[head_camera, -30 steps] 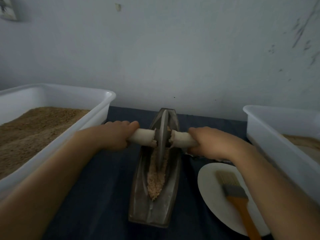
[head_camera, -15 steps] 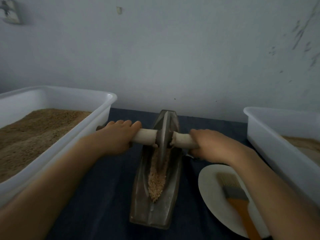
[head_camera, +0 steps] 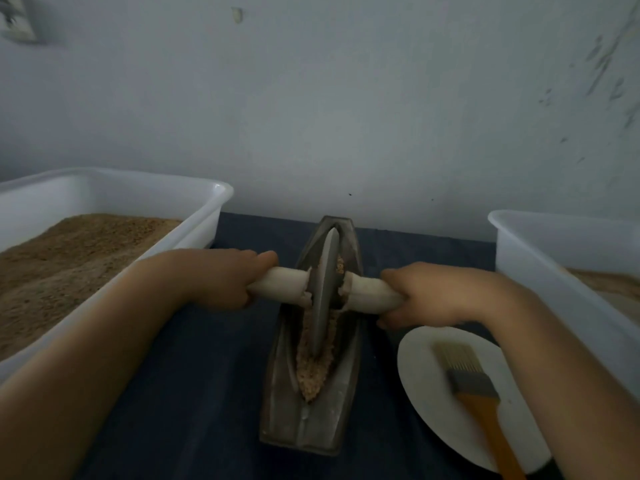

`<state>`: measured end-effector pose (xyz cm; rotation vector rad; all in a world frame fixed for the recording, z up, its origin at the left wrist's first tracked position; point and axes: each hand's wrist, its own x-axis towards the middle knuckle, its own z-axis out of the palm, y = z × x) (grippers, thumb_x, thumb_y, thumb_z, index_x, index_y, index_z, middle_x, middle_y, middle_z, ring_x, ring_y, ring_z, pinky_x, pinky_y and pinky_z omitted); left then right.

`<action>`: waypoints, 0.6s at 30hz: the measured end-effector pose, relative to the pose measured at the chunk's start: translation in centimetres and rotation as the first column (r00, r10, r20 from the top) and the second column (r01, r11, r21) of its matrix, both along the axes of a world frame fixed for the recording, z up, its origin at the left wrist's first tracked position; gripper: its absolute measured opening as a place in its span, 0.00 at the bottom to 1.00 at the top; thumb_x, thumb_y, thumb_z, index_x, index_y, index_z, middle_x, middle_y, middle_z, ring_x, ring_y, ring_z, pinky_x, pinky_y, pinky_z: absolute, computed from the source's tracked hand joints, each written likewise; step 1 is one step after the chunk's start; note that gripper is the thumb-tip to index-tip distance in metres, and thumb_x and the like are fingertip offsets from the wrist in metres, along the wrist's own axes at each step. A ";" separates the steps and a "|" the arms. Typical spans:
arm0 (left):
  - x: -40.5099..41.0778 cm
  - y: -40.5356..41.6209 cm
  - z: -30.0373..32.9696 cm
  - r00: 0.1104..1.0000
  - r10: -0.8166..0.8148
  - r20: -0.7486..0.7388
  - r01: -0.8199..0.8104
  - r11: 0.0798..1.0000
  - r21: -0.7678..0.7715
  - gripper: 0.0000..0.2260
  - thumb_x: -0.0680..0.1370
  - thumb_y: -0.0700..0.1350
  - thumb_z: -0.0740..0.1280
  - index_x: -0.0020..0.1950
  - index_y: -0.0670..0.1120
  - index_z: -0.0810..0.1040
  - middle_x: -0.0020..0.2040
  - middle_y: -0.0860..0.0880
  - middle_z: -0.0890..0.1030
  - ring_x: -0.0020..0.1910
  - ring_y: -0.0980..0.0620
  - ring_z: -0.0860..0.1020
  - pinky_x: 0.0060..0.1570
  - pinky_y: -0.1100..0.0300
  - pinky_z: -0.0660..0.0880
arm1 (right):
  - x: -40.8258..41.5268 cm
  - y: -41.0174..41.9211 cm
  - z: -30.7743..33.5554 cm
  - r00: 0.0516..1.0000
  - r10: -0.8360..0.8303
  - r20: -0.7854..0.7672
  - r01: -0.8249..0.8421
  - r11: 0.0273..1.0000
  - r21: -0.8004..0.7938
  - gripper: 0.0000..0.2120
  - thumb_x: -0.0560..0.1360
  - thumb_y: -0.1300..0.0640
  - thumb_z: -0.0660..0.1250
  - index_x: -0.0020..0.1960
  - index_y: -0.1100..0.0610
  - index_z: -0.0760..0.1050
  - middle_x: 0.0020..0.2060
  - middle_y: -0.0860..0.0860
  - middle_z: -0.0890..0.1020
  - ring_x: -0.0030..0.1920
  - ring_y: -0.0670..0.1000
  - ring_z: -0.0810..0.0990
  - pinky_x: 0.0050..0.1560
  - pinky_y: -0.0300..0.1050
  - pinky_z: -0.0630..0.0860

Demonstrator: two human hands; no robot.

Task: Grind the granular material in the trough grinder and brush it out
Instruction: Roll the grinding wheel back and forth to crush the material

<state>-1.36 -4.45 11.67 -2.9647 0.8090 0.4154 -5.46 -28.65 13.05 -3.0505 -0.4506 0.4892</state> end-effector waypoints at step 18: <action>1.6 -0.4 -2.8 0.891 0.006 0.453 0.008 1.000 -0.030 0.18 0.78 0.50 0.63 0.64 0.51 0.61 0.60 0.50 0.71 0.58 0.51 0.71 0.59 0.57 0.67 | 2.1 -0.4 -2.3 0.951 -0.023 0.308 0.029 0.999 -0.015 0.09 0.76 0.53 0.63 0.49 0.55 0.64 0.44 0.51 0.74 0.42 0.50 0.72 0.33 0.42 0.62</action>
